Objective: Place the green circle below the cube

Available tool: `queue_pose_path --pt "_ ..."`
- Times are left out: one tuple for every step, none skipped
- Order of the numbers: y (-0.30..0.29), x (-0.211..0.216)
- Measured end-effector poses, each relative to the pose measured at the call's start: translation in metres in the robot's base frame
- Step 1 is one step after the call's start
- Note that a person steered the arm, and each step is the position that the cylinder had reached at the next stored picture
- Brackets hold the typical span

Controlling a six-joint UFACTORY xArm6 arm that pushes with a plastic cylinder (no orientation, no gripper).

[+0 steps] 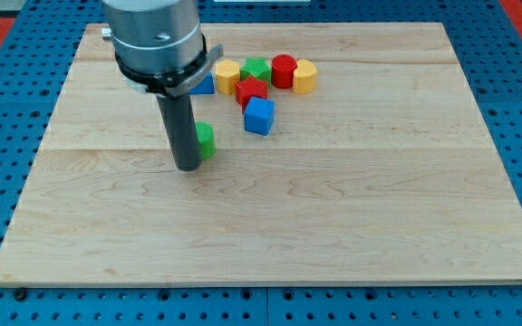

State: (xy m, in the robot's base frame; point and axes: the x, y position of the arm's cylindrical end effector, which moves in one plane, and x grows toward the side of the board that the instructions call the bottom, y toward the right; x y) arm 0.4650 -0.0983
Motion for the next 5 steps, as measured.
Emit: queue_pose_path --pt "-0.038 0.021" --pt "-0.093 0.016" --pt "-0.103 -0.009" --pt "-0.081 -0.015" --pt "-0.056 -0.026"
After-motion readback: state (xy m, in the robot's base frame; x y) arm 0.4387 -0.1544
